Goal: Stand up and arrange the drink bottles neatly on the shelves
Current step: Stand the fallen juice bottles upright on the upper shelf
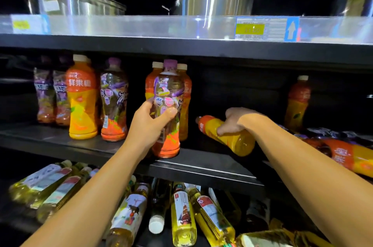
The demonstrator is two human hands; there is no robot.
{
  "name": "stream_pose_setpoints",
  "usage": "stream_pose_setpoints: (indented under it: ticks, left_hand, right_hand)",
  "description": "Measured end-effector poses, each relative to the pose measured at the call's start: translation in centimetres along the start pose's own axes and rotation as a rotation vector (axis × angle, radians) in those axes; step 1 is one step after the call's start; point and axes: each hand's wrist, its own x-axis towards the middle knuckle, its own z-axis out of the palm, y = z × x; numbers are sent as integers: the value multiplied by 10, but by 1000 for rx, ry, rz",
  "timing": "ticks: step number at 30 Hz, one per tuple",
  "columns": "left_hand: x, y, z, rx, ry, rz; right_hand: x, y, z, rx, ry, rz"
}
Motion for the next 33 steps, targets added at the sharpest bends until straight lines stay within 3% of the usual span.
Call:
stream_pose_setpoints:
  ticks: [3, 6, 9, 13, 19, 29, 33]
  left_hand:
    - [-1, 1, 0, -13, 6, 4]
    - [0, -1, -1, -14, 2, 0]
    - [-1, -4, -3, -8, -19, -8]
    - [-9, -10, -8, 59, -68, -47]
    - [-11, -8, -17, 238, -123, 5]
    - [-3, -17, -18, 371, -51, -28]
    - [-25, -15, -24, 359, 124, 93]
  right_hand:
    - [-2, -10, 3, 45, -80, 11]
    - [19, -18, 26, 207, -32, -22]
    - [-6, -8, 30, 379, 239, -10]
    - [-68, -15, 41, 737, 648, -229]
    - [-64, -45, 70, 1178, 685, -242]
    - [-47, -78, 67, 1118, 587, -157]
    - [-85, -41, 67, 944, 637, -209]
